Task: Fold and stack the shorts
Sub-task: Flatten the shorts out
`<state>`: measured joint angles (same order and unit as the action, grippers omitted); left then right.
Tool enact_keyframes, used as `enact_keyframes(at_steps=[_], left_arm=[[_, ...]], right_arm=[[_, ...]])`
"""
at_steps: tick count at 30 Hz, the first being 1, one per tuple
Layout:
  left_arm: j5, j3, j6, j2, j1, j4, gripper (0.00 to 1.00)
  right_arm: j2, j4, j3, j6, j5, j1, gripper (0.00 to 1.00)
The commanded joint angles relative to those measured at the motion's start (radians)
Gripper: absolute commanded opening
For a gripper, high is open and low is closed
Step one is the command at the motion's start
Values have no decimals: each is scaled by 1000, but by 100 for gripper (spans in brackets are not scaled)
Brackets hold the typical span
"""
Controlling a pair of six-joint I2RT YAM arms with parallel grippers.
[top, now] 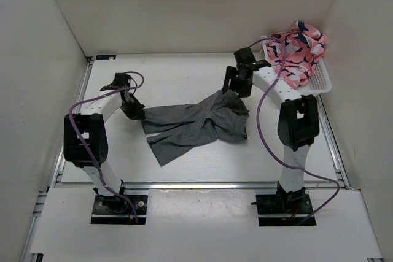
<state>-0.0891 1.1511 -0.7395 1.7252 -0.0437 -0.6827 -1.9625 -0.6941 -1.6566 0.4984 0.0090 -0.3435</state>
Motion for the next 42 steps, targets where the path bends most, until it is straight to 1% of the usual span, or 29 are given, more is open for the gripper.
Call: enact_keyframes(at_steps=[1,6,11,12,13,14,16,17,19,21,22,23,24,26,27,29,30,31,34,36,38,39,40,41,42], left_arm=[[-8,68,17,-58,-4,15,10],[-50,134,37,-92,-4,-31,10],[-51,206,69,-92,-4,-72,10],[-51,206,69,-92,-4,-87,10],[-41,232,69,-92,-4,-103,10],[-41,242,80,-92,-4,-112,10],[-32,266,91,-92,-4,-132,10],[-32,298,91,-92,-4,-150,10],[-5,343,103,-92,5,-172,10],[5,439,123,-75,15,-205,10],[5,481,123,-63,28,-219,10],[5,525,135,-32,37,-233,10],[5,626,144,-17,59,-251,10],[5,734,144,11,83,-299,10],[5,840,155,33,102,-310,10],[5,936,166,43,114,-310,10],[5,1017,175,43,126,-310,10],[5,1057,175,56,127,-310,10],[-20,1185,186,56,146,-331,10],[-35,1197,186,25,146,-341,10],[-55,1129,186,-15,146,-331,10],[-82,1090,186,-63,146,-316,10],[-93,997,177,-91,146,-283,10],[-93,955,177,-116,146,-273,10],[-93,925,177,-157,146,-273,10]], right_arm=[[-84,-47,-112,9,72,-43,75],[-206,-67,-250,67,146,-66,75],[-335,-90,-374,147,121,-66,75],[-352,-103,-422,166,172,-66,72],[-375,-104,-434,195,193,-66,69],[-386,-104,-445,206,209,-66,49],[-395,-113,-489,215,223,-66,18],[-406,-123,-505,227,236,-66,0],[-374,-124,-534,227,252,-66,0],[-354,-124,-575,218,263,-66,0],[-345,-124,-604,201,252,-66,0],[-331,-114,-671,184,243,-66,0],[-331,-114,-708,184,229,-66,0],[-294,-90,-802,158,192,-57,0],[-279,-49,-819,158,145,-57,0],[-202,5,-819,140,111,-48,0],[-172,31,-800,140,111,-48,0],[-107,85,-784,122,99,-48,0],[11,136,-718,71,98,-48,0],[92,145,-652,40,109,-48,0],[146,168,-574,26,120,-48,0],[202,168,-477,6,129,-61,0],[230,186,-419,-3,163,-61,0],[255,197,-367,-3,180,-71,0],[301,197,-279,-3,189,-71,0]])
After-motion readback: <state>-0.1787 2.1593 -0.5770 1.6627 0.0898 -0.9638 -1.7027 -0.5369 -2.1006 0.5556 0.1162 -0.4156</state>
